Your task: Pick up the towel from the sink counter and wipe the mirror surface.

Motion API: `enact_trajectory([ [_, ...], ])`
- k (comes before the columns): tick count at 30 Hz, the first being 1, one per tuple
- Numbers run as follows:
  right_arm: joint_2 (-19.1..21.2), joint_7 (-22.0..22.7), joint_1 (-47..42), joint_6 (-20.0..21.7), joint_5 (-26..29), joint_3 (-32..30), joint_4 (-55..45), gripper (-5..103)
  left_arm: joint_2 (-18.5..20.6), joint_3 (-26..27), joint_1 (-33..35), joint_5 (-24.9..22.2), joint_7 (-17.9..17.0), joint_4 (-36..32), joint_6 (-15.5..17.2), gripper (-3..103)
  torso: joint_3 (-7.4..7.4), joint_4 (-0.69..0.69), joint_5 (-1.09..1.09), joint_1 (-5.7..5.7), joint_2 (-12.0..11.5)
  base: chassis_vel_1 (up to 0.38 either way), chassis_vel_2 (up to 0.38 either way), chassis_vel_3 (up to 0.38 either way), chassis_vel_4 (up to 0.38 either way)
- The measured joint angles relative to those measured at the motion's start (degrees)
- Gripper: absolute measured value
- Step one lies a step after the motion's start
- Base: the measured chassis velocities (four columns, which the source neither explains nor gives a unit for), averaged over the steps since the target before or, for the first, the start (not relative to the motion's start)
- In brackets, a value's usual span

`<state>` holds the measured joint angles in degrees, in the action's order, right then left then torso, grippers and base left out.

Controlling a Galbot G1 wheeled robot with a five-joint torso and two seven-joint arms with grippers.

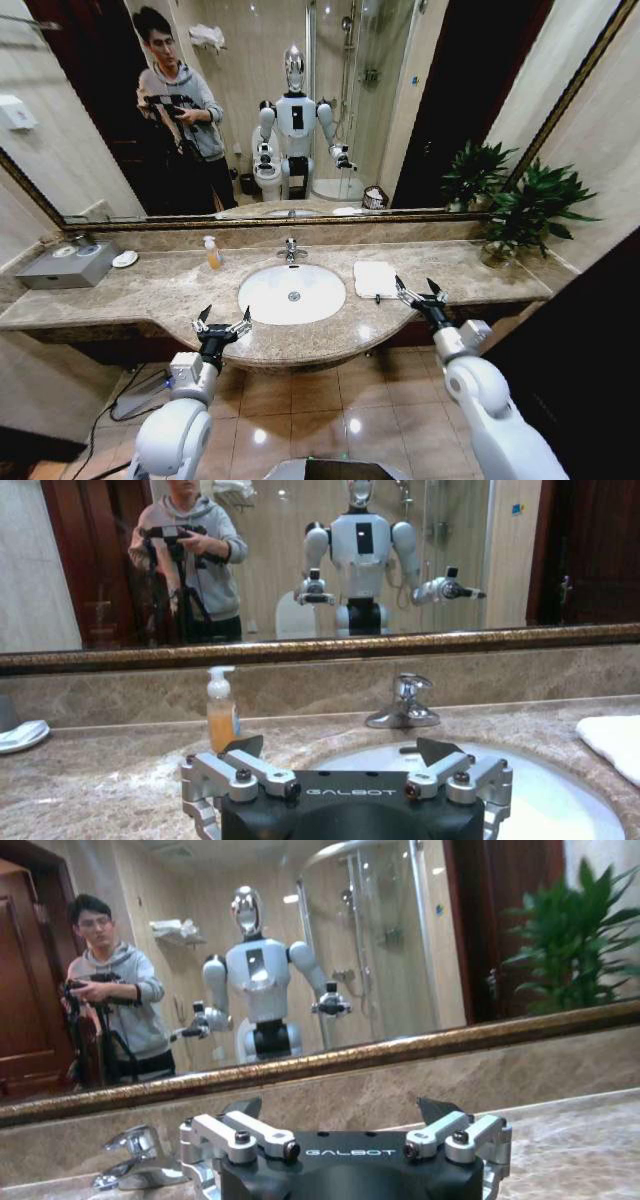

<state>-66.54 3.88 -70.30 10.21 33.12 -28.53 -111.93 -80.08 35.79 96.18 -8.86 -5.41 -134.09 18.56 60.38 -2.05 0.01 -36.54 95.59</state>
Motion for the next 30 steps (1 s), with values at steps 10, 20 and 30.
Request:
enact_trajectory([
  [10,-3.83,0.32,14.25,0.03,-8.59,11.63,18.94,100,0.00,0.00,0.01,0.00,0.00,0.00,0.00,100,0.00,0.00,0.00,0.02,0.00,0.000,0.000,0.000,0.000],
  [20,-8.65,1.14,24.34,-1.43,-15.74,13.45,34.26,100,0.00,-0.01,0.01,0.00,0.00,0.00,0.00,100,-0.01,0.00,0.00,0.02,0.00,0.000,0.000,0.000,0.000],
  [30,-10.61,0.50,25.39,-3.10,-18.08,14.01,38.29,100,0.00,0.00,0.01,0.00,0.00,0.00,0.00,100,-0.01,0.00,0.00,0.03,0.00,0.000,0.000,0.000,0.000],
])
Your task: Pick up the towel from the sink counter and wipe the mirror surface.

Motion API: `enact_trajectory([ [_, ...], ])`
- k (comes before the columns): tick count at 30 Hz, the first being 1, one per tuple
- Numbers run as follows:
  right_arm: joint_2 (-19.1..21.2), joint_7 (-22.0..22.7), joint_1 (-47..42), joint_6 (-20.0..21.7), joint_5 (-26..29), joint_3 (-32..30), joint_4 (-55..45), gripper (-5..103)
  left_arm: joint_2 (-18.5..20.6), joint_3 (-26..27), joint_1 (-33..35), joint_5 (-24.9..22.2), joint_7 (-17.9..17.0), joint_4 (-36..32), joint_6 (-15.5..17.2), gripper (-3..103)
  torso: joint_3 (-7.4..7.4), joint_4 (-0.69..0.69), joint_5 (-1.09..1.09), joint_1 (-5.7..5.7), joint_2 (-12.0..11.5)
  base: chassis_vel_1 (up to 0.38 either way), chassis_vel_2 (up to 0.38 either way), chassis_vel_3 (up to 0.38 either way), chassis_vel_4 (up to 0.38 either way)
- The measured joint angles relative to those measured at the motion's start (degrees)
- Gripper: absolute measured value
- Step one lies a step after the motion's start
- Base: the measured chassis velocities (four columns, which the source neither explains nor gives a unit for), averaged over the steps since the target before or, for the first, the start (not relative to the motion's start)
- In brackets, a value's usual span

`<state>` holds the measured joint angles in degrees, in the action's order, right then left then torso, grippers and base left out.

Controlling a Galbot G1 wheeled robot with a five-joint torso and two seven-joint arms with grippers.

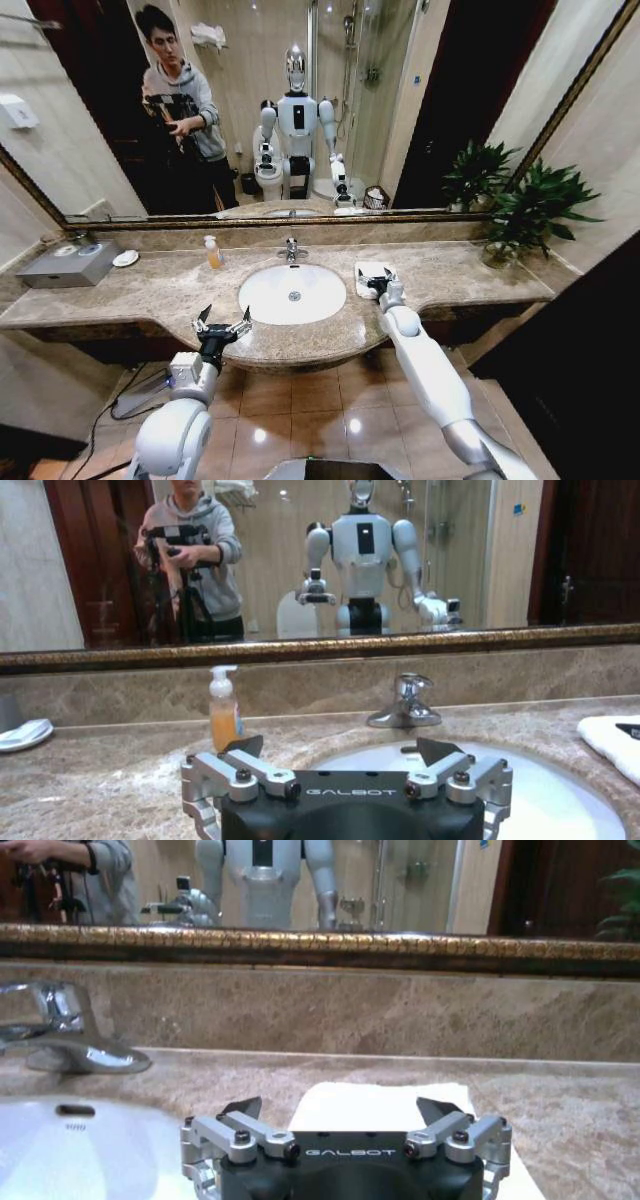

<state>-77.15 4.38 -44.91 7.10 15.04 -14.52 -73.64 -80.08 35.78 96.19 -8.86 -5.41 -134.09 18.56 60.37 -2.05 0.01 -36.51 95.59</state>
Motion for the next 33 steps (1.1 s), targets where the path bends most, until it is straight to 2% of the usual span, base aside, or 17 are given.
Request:
enact_trajectory([
  [6,0.31,-0.90,0.83,-0.15,-0.15,-0.33,3.02,100,0.00,0.00,0.00,0.00,0.00,0.00,0.00,100,0.00,0.01,0.00,0.00,0.00,0.000,0.000,0.000,0.000],
  [8,0.44,-1.06,1.46,-0.14,0.06,-0.39,4.18,103,0.00,0.00,0.00,0.00,0.00,0.00,0.00,100,0.00,0.00,0.00,0.00,0.00,0.000,0.000,0.000,0.000],
  [11,0.43,-1.05,3.10,0.61,1.69,-0.18,6.52,91,0.00,0.00,0.00,0.00,0.00,0.00,0.00,100,0.00,0.01,0.00,0.00,0.00,0.000,0.000,0.000,0.000],
  [12,0.27,-0.76,3.82,1.44,2.92,0.12,7.15,84,0.00,0.00,0.00,0.00,0.00,0.00,0.00,100,0.00,0.00,0.00,0.00,0.00,0.000,0.000,0.000,0.000],
  [14,0.13,-0.43,4.35,2.09,3.70,0.47,7.58,84,0.00,0.00,0.00,0.00,0.00,0.00,0.00,100,0.00,-0.01,0.00,0.00,0.00,0.000,0.000,0.000,0.000],
  [15,0.06,0.04,4.95,2.90,4.23,1.11,8.03,78,0.00,0.00,0.00,0.00,0.00,0.00,0.00,100,0.00,-0.02,0.00,0.00,0.00,0.000,0.000,0.000,0.000],
  [21,0.52,1.17,5.68,4.25,4.22,2.65,8.98,71,0.00,0.00,0.00,0.00,0.00,0.00,0.00,100,0.00,-0.01,0.00,0.00,0.00,0.000,0.000,0.000,0.000],
  [29,2.67,3.10,5.60,6.13,4.43,2.46,8.53,75,0.00,0.00,0.00,0.00,0.00,0.00,0.00,100,0.00,0.00,0.00,0.00,0.00,0.000,0.000,0.000,0.000],
  [33,3.67,3.90,5.25,6.88,5.19,2.23,7.66,83,0.00,0.00,0.00,0.00,0.00,0.00,0.00,100,0.00,0.01,0.00,0.00,0.00,0.000,0.000,0.000,0.000],
])
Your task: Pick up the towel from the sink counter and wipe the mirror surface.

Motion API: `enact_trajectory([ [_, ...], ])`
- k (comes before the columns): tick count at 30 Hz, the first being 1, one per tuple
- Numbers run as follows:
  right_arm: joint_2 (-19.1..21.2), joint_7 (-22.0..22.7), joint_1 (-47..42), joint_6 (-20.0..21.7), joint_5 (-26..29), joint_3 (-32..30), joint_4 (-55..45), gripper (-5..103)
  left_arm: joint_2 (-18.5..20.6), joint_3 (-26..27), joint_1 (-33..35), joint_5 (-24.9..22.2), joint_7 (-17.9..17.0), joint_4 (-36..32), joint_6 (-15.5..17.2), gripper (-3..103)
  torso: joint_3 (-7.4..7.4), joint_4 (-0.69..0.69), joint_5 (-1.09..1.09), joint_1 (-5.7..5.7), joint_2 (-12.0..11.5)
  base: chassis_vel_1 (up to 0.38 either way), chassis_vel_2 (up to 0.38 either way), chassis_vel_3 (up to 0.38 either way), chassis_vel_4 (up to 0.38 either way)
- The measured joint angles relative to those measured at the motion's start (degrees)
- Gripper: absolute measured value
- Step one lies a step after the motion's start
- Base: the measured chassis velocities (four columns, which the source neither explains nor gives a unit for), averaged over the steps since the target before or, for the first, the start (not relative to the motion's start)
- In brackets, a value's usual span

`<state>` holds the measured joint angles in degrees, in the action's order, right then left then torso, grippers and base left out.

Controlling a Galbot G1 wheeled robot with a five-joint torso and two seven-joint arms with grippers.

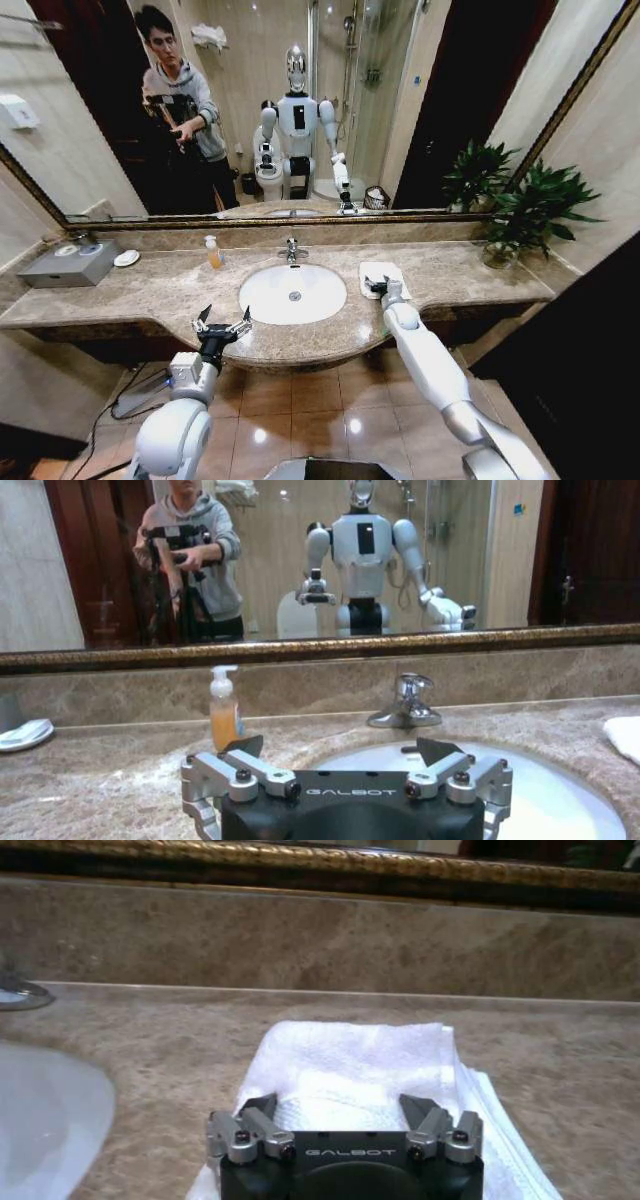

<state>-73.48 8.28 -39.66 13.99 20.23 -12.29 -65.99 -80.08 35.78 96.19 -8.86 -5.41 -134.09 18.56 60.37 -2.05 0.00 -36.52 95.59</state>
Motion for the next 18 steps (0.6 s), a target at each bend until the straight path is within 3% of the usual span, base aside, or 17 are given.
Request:
enact_trajectory([
  [5,0.67,0.94,-0.61,0.81,0.72,-0.28,-1.29,99,0.00,0.00,0.00,0.00,0.00,0.00,0.00,100,0.00,0.00,0.00,0.00,0.00,0.000,0.000,0.000,0.000],
  [12,0.34,1.01,-0.86,0.96,0.85,-0.57,-1.01,103,0.00,0.00,0.00,0.00,0.00,0.00,0.00,100,0.00,-0.01,0.00,0.00,0.00,0.000,0.000,0.000,0.000],
  [14,0.15,0.81,-0.81,0.90,0.88,-0.59,-0.78,95,0.00,0.00,0.00,0.00,0.00,0.00,0.00,100,0.00,-0.01,0.01,0.00,0.00,0.000,0.000,0.000,0.000],
  [16,0.12,0.77,-0.77,0.88,0.93,-0.59,-0.73,95,0.00,0.00,0.00,0.00,0.00,0.00,0.00,100,0.00,-0.01,0.01,0.00,0.00,0.000,0.000,0.000,0.000],
  [18,0.09,0.63,-0.56,0.87,1.51,-0.63,-0.57,79,0.00,0.00,0.00,0.00,0.00,0.00,0.00,100,0.00,-0.02,0.01,0.00,0.00,0.000,0.000,0.000,0.000],
])
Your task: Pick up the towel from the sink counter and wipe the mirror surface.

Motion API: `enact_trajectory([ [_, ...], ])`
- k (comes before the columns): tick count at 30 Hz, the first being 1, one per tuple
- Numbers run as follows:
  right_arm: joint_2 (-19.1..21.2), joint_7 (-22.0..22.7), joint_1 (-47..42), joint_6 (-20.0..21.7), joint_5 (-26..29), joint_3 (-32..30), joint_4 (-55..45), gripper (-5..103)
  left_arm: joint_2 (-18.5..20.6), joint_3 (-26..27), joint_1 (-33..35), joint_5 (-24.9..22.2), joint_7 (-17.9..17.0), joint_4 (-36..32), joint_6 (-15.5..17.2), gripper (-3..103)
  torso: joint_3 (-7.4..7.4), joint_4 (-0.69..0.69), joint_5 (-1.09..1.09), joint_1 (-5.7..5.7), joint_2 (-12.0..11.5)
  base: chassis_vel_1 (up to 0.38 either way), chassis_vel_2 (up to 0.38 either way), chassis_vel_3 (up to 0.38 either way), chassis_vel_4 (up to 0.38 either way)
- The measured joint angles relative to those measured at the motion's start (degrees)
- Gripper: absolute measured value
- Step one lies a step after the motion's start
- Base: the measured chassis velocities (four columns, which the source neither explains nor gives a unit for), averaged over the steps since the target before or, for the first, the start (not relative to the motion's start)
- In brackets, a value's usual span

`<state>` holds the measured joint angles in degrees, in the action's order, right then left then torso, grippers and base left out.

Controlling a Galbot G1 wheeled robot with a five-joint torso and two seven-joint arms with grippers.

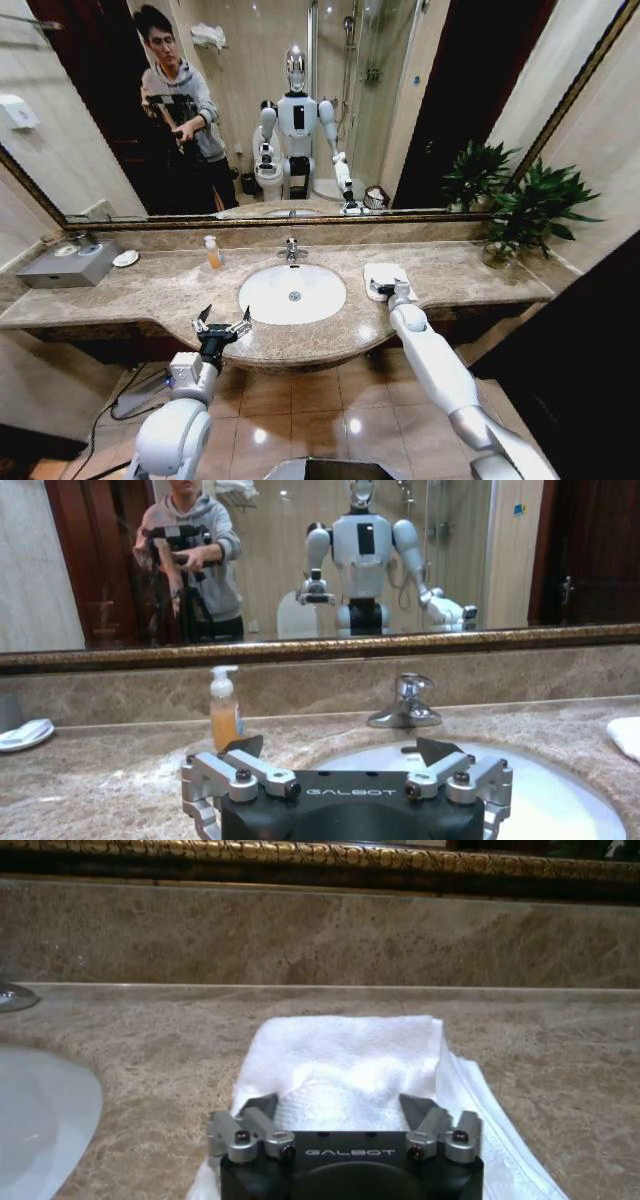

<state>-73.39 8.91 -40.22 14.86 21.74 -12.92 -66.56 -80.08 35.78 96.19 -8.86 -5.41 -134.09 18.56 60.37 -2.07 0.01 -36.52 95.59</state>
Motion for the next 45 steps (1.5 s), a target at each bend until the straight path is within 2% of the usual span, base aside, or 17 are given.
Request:
enact_trajectory([
  [2,0.01,-0.07,0.04,0.01,0.21,-0.06,0.06,79,0.00,0.00,0.00,0.00,0.00,0.00,0.00,100,0.00,0.00,0.00,0.00,0.00,0.000,0.000,0.000,0.000],
  [4,0.07,-0.44,0.01,0.01,0.52,-0.11,0.11,68,0.00,0.00,0.00,0.00,0.00,0.00,0.00,100,0.00,0.01,0.00,0.00,0.00,0.000,0.000,0.000,0.000],
  [5,0.07,-0.44,0.01,0.01,0.52,-0.11,0.11,68,0.00,0.00,0.00,0.00,0.00,0.00,0.00,100,0.00,0.01,0.00,0.00,0.00,0.000,0.000,0.000,0.000],
  [8,0.07,-0.63,-0.16,0.00,0.72,-0.10,-0.07,52,0.00,0.00,0.00,0.00,0.00,0.00,0.00,100,0.00,0.01,0.00,0.00,0.00,0.000,0.000,0.000,0.000],
  [9,0.07,-0.63,-0.16,0.00,0.72,-0.10,-0.07,52,0.00,0.00,0.00,0.00,0.00,0.00,0.00,100,0.00,0.01,0.00,0.00,0.00,0.000,0.000,0.000,0.000],
  [12,0.26,-0.62,-0.28,0.02,1.19,-0.09,-0.34,36,0.00,0.00,0.00,0.00,0.00,0.00,0.00,100,0.00,0.01,0.00,0.00,0.00,0.000,0.000,0.000,0.000],
  [13,0.26,-0.62,-0.28,0.02,1.19,-0.09,-0.34,36,0.00,0.00,0.00,0.00,0.00,0.00,0.00,100,0.00,0.01,0.00,0.00,0.00,0.000,0.000,0.000,0.000],
  [15,0.36,-0.56,-0.50,0.03,1.65,-0.10,-0.57,25,0.00,0.00,0.00,0.00,0.00,0.00,0.00,100,0.00,0.00,0.00,-0.01,0.00,0.000,0.000,0.000,0.000],
  [17,0.38,-0.56,-0.59,0.03,1.69,-0.12,-0.63,25,0.00,0.00,0.00,0.00,0.00,0.00,0.00,100,0.00,0.00,-0.01,-0.01,0.00,0.000,0.000,0.000,0.000],
  [21,0.79,-0.52,-1.30,-0.03,1.93,-0.29,-1.68,5,0.00,0.00,0.00,0.00,0.00,0.00,0.00,100,0.01,0.02,-0.01,-0.01,0.00,0.000,0.000,0.000,0.000],
  [30,1.49,-0.50,-1.99,-0.29,1.55,-0.33,-3.16,5,0.00,0.00,0.00,0.00,0.00,0.00,0.00,100,0.01,0.01,-0.01,-0.01,0.00,0.000,0.000,0.000,0.000],
  [34,1.88,-0.22,-2.43,-0.99,-0.83,-0.42,-3.22,5,0.00,0.00,0.00,0.00,0.00,0.00,0.00,100,0.01,0.02,-0.01,-0.01,0.00,0.000,0.000,0.000,0.000],
  [35,2.01,-0.16,-2.57,-0.99,-1.29,-0.49,-3.28,1,0.00,0.00,0.00,0.00,0.00,0.00,0.00,100,0.01,0.01,-0.01,-0.01,0.00,0.000,0.000,0.000,0.000],
  [45,3.10,1.45,-3.36,1.49,-1.31,-0.26,-5.75,2,0.00,0.00,0.00,0.00,0.00,0.00,0.00,100,0.00,0.01,0.00,-0.01,0.00,0.000,0.000,0.000,0.000],
])
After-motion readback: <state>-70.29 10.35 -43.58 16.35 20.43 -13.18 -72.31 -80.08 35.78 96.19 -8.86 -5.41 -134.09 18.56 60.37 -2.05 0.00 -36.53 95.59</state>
